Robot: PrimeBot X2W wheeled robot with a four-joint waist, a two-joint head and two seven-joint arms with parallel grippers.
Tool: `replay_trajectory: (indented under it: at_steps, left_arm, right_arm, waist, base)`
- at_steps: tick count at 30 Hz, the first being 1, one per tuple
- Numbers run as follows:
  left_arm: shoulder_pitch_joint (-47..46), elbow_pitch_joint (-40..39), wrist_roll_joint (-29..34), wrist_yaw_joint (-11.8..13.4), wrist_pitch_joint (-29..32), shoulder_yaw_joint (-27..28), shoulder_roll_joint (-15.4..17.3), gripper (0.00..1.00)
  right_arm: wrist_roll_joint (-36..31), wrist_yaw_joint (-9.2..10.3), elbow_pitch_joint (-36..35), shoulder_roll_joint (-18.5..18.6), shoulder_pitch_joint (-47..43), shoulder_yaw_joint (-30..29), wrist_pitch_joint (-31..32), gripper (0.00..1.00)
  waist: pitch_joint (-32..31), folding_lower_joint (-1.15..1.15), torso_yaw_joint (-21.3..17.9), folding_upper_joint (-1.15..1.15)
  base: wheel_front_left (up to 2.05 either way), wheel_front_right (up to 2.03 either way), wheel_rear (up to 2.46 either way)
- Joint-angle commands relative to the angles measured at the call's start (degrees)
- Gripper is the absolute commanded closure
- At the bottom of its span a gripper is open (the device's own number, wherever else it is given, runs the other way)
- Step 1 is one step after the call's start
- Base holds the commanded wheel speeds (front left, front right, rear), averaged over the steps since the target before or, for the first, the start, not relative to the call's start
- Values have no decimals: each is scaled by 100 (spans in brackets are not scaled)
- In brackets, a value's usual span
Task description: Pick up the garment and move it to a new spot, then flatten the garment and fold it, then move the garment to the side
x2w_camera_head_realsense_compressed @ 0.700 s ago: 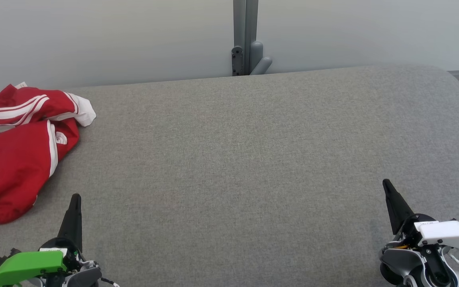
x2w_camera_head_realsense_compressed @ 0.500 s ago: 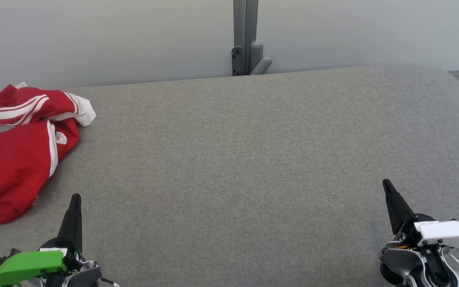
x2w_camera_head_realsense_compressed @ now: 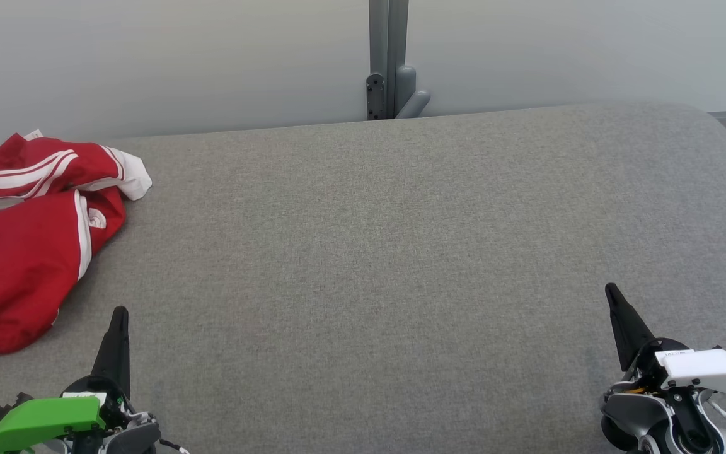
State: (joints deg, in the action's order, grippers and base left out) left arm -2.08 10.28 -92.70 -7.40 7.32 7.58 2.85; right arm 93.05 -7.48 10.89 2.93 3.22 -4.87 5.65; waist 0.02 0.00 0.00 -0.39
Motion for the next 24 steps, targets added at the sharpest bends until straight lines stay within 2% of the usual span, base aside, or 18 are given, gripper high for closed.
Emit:
replay_trajectory:
  at_steps: [1,10,11,16,24]
  left_arm:
    - [-69,-10,-13,-29,9,15,5,100]
    - [-69,-10,-13,-29,9,15,5,100]
    - [0,-1,1,0,-2,-1,0,0]
    - [165,210,9,5,-31,-45,-48,0]
    - [221,49,105,4,-246,-177,-42,0]
  right_arm:
    - [-48,-2,7,0,-6,-15,23,100]
    - [-48,-2,7,-1,-6,-15,23,100]
    - [-1,0,-1,0,0,1,-2,0]
    - [-4,1,203,-53,-112,40,-23,0]
    - [-144,1,105,-47,-134,194,-222,0]
  waist:
    - [0,0,0,39]
    - [0,0,0,39]
    - [0,0,0,0]
    - [1,0,0,0]
    - [3,0,-3,3]
  base:
    - [0,0,0]
    - [0,0,0]
    - [0,0,0]
    - [0,0,0]
    - [0,0,0]
